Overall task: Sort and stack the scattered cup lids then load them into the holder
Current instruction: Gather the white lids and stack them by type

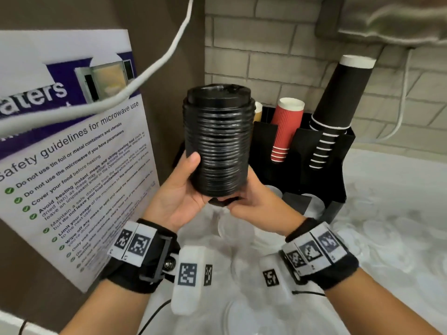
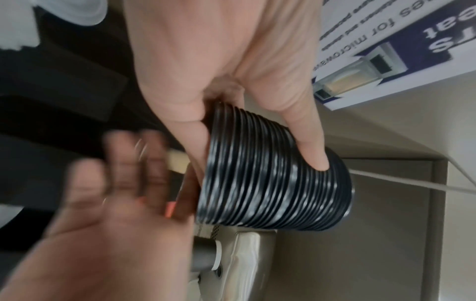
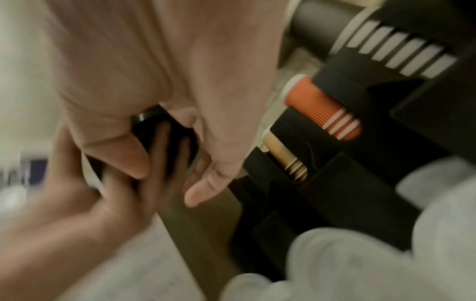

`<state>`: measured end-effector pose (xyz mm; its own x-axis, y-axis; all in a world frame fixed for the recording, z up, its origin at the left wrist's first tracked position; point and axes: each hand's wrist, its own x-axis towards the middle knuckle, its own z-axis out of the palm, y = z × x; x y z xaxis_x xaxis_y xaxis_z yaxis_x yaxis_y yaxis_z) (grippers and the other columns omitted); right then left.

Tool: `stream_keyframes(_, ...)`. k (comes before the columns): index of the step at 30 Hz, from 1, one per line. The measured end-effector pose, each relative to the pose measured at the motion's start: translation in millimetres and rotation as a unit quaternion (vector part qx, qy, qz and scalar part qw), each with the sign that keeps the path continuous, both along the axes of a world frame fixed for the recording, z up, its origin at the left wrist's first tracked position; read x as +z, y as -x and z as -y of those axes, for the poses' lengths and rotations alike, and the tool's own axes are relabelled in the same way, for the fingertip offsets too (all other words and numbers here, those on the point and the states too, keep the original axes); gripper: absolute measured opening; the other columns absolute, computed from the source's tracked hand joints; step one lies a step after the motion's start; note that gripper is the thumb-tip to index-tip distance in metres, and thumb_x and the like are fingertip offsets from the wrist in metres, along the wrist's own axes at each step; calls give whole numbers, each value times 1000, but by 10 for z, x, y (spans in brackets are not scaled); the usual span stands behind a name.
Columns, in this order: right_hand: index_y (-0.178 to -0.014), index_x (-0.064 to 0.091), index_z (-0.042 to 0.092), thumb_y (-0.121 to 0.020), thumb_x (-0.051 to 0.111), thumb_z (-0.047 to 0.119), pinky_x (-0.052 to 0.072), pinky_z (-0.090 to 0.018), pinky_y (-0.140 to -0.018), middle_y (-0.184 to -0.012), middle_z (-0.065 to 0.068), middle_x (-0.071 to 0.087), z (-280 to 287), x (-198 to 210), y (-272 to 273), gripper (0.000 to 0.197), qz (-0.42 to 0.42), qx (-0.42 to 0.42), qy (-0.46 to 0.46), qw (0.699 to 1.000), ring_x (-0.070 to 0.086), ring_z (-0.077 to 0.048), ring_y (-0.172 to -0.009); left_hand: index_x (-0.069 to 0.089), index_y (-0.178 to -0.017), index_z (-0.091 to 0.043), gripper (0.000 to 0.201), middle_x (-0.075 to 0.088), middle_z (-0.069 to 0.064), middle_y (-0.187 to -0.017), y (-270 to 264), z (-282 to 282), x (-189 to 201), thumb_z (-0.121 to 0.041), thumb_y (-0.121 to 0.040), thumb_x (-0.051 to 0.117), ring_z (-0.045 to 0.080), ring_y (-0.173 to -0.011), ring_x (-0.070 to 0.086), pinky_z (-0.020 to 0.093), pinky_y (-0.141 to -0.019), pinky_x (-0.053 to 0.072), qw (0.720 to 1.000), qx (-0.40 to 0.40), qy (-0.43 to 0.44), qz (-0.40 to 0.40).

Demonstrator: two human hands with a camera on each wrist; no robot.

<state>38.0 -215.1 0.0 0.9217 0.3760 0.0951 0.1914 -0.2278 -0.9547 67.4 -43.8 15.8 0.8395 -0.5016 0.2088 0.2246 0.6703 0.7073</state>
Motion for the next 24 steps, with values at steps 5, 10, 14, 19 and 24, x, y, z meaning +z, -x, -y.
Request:
stream_keyframes(5,-149,21,18,-74,58,-6,41,-46,-107,-138,-18,48,92,0,175,87,-26,-44,-250,967,48,-31,-128,44,-140,-13,94,61,11,-134,111,185,-23,-36,-62,91,26,-123,59,39,-89,56,1000,10,-17,-14)
stream_keyframes(10,-148,25,26,-76,60,-5,44,-50,-103,-133,-22,53,215,-13,271,86,-45,-45,-336,940,52,-35,-125,52,-133,-25,69,64,9,-130,212,207,-93,-31,-70,80,23,-117,63,36,-89,57,984,66,-165,24)
stream_keyframes(14,-143,36,19,-78,58,-3,51,-43,-94,-131,-16,58,225,-60,344,72,-83,-37,-371,924,57,-30,-121,35,-142,-45,101,48,-3,-143,243,146,-86,-39,-53,83,11,-128,52,30,-102,47,921,202,-297,153)
stream_keyframes(19,-140,40,21,-76,60,-2,52,-43,-93,-129,-16,59,136,-155,359,71,-127,-52,-382,914,59,-28,-117,21,-139,-67,104,19,-22,-152,240,-12,117,-49,-58,83,1,-141,31,32,-108,39,813,246,-386,359)
stream_keyframes(24,-137,43,18,-75,59,-4,51,-46,-96,-127,-17,60,-4,-202,300,68,-153,-71,-414,894,59,-30,-115,51,-129,-45,66,19,-16,-152,287,-36,326,-65,-67,64,8,-144,21,22,-112,24,715,291,-494,400)
